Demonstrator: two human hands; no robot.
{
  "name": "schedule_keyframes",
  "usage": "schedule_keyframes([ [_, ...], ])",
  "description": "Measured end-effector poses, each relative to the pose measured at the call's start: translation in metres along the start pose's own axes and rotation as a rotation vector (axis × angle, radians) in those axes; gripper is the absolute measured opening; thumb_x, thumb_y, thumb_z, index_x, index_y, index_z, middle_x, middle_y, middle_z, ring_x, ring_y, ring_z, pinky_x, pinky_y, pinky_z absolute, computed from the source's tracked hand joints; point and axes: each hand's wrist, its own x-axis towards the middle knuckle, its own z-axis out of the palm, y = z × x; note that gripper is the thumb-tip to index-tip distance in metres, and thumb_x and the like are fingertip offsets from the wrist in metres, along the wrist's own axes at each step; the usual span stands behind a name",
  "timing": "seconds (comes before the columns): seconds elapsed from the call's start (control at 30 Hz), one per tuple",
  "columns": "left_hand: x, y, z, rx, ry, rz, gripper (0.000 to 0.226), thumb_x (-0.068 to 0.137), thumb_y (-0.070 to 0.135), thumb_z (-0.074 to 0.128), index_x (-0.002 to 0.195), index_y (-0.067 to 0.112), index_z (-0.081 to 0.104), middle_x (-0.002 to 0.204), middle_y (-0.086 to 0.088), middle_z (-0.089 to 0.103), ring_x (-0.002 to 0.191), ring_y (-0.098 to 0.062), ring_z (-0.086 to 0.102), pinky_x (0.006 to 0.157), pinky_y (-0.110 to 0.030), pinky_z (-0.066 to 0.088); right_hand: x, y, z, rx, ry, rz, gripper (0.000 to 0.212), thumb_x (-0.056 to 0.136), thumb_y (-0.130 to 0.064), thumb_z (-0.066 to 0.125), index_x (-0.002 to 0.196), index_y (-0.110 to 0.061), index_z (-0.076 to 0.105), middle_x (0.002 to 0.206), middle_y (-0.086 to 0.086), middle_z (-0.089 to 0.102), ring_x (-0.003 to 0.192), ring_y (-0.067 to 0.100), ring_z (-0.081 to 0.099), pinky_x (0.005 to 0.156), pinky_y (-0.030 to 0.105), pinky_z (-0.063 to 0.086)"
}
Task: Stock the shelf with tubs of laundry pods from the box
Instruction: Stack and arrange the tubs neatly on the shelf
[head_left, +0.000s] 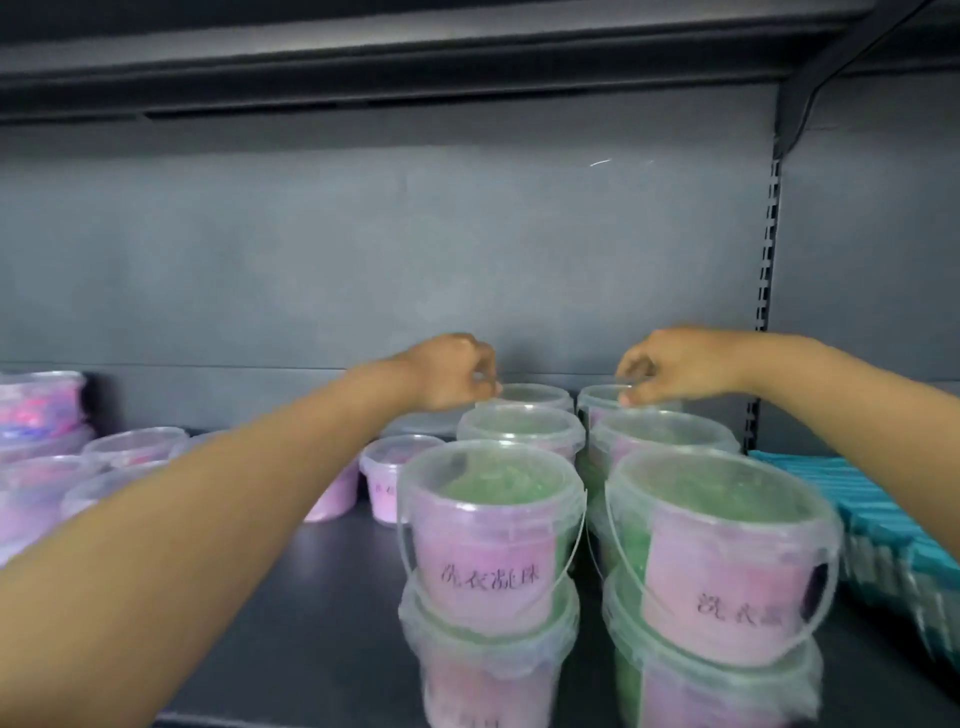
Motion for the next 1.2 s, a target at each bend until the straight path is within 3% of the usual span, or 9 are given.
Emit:
schedule_keyframes([
  [0.1,-0.025,-0.011,-0.024,0.127,0.125,-0.044,0.032,0.093,0.03,0.049,0.115,0.009,0.057,0.125,-0.014,0.053,0.117,-0.03,0.049,0.097,-0.034,0.041,-0.026,-0.025,-0.021,-0.06,0.095,-0.016,0.048,0.086,-0.043,0.061,0.125,-0.015,0.055,0.129,0.004,0.057,0.119,0.022,0.051,0.101,0.031,0.041],
  [0.23,-0.081,-0.014,-0.05,0.105,0.191,-0.091,0.034,0.093,0.031,0.049,0.117,0.009,0.055,0.128,-0.015,0.051,0.118,-0.032,0.049,0.096,-0.034,0.039,-0.064,-0.07,-0.037,-0.084,0.178,-0.048,0.052,0.085,-0.047,0.06,0.125,-0.015,0.054,0.128,0.004,0.057,0.117,0.024,0.052,0.098,0.031,0.041],
  [0.57,-0.255,-0.036,-0.075,0.082,0.107,-0.165,0.034,0.093,0.029,0.049,0.119,0.008,0.054,0.126,-0.015,0.052,0.115,-0.031,0.05,0.097,-0.034,0.041,-0.161,-0.195,-0.024,-0.033,0.316,-0.122,0.055,0.084,-0.048,0.058,0.127,-0.015,0.054,0.127,0.011,0.054,0.119,0.029,0.047,0.099,0.038,0.041],
  [0.93,-0.395,-0.047,-0.063,0.186,-0.027,-0.356,0.037,0.094,0.03,0.045,0.124,0.011,0.052,0.127,-0.014,0.052,0.118,-0.03,0.048,0.093,-0.036,0.041,-0.215,-0.281,0.032,0.01,0.149,-0.181,0.048,0.083,-0.052,0.056,0.117,-0.017,0.058,0.115,0.003,0.058,0.108,0.025,0.052,0.085,0.037,0.048],
  [1.2,-0.446,-0.038,-0.042,0.175,-0.101,-0.486,0.039,0.093,0.031,0.045,0.127,0.011,0.047,0.126,-0.012,0.05,0.117,-0.03,0.048,0.095,-0.043,0.045,-0.228,-0.32,0.073,0.049,0.063,-0.274,0.055,0.084,-0.054,0.055,0.126,-0.018,0.052,0.124,0.004,0.056,0.117,0.024,0.048,0.09,0.038,0.047],
])
